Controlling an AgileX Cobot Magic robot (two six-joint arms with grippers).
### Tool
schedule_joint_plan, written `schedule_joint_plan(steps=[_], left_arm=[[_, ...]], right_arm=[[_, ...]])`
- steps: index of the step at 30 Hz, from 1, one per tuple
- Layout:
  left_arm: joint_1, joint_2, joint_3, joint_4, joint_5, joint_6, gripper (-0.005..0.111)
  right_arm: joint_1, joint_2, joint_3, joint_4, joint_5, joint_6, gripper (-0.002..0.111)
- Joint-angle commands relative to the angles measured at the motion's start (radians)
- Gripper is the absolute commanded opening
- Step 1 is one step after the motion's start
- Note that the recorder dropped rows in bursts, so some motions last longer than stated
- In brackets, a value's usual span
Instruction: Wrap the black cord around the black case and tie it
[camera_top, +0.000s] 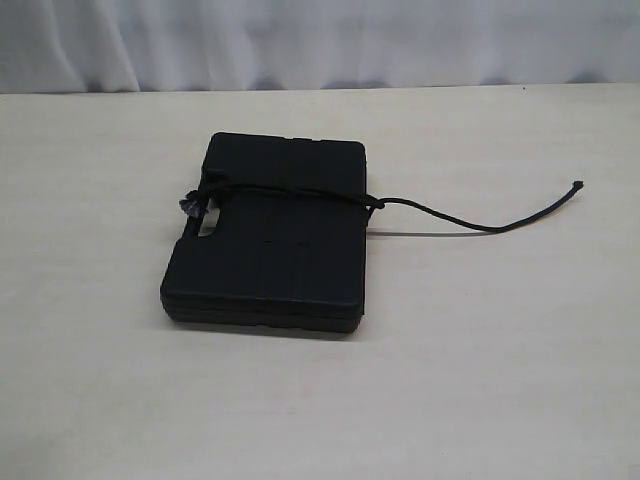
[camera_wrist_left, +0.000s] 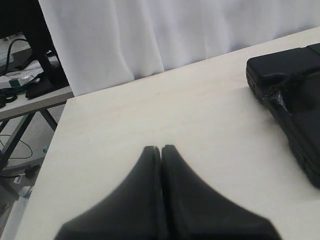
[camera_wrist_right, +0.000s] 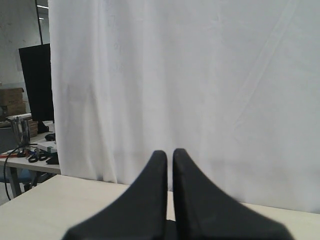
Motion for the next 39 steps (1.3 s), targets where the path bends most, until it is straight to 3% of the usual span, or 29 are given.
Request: schedule_joint_plan(steps=[1, 27, 35, 37, 39], left_arm=[[0.004, -0.004, 0.003, -0.011, -0.002, -0.003, 0.000], [0.004, -0.004, 0.003, -0.010, 0.000, -0.009, 0.000], [0.004, -0.004, 0.003, -0.010, 0.000, -0.009, 0.000], [0.004, -0.004, 0.003, -0.010, 0.000, -0.009, 0.000], [0.004, -0.004, 0.003, -0.010, 0.000, -0.009, 0.000]], right_arm=[[0.002, -0.005, 0.003, 0.003, 0.004, 0.004, 0.004], [0.005, -0.005, 0.003, 0.003, 0.004, 0.004, 0.004], [0.103, -0.005, 0.015, 0.005, 0.004, 0.004, 0.004], [0.106, -0.005, 0.034, 0.079, 0.001, 0.004, 0.004], [0.104, -0.016, 0.070, 0.299, 0.001, 0.004, 0.004]])
